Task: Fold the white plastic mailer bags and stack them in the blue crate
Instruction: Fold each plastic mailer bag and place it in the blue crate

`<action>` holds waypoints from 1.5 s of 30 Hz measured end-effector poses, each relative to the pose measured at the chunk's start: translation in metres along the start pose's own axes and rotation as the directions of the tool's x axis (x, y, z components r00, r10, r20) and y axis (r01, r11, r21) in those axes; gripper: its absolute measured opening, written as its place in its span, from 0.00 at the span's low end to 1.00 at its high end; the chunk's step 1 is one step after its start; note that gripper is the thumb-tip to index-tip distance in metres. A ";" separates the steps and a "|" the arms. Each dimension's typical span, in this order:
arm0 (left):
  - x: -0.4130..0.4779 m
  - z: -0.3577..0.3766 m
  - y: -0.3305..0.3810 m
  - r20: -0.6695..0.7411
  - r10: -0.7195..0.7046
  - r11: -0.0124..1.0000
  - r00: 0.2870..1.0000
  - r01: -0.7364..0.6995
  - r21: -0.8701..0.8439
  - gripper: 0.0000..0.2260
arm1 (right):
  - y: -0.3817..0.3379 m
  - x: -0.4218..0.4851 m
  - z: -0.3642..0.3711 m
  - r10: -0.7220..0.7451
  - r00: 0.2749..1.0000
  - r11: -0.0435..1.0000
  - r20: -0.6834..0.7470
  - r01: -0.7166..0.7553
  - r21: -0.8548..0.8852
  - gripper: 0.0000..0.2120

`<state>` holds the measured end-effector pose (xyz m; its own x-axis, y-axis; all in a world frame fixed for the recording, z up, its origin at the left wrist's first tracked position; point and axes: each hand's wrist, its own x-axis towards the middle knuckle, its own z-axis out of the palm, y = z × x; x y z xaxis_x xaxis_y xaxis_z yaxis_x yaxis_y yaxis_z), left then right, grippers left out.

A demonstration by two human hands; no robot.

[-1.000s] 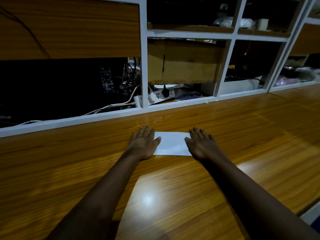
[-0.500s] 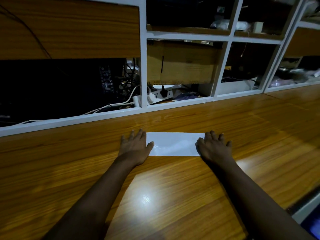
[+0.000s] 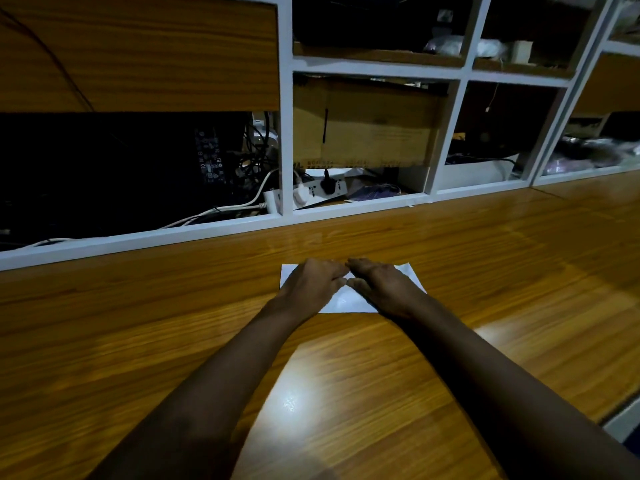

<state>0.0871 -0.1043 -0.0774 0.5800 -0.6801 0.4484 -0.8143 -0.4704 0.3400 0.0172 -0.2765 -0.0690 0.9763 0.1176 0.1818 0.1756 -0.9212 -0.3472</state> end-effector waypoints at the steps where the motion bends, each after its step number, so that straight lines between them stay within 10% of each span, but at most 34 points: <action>1: 0.001 0.000 -0.001 0.041 -0.005 1.000 0.999 0.005 0.001 0.16 | 0.001 0.000 -0.002 0.014 0.998 0.998 0.054 -0.010 -0.059 0.23; 7: -0.004 -0.006 -0.014 0.257 0.045 0.990 0.965 -0.079 0.121 0.24 | 0.008 0.003 -0.007 0.079 0.970 0.979 0.229 -0.032 -0.202 0.38; 16: -0.012 -0.016 -0.013 0.449 -0.241 0.940 0.860 0.092 0.329 0.42 | 0.018 -0.006 -0.009 0.133 0.965 0.958 0.227 -0.067 -0.278 0.54; 29: -0.054 -0.042 -0.002 0.268 -0.434 0.834 0.860 0.271 0.481 0.32 | 0.024 -0.055 -0.010 0.369 0.928 0.891 0.044 -0.340 -0.301 0.35; 37: -0.030 -0.014 0.046 0.029 -0.347 0.850 0.938 0.301 0.433 0.23 | -0.034 -0.035 0.007 0.103 0.977 0.917 -0.187 -0.166 -0.363 0.29; 45: -0.009 0.009 0.027 0.173 -0.275 0.878 0.946 0.174 0.445 0.21 | -0.022 -0.001 0.024 0.200 0.980 0.938 -0.017 -0.196 -0.286 0.28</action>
<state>0.0597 -0.1155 -0.0800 0.7688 -0.6112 0.1880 -0.6235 -0.7817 0.0086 0.0154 -0.2477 -0.0840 0.9893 -0.0751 0.1248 -0.0630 -0.9932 -0.0983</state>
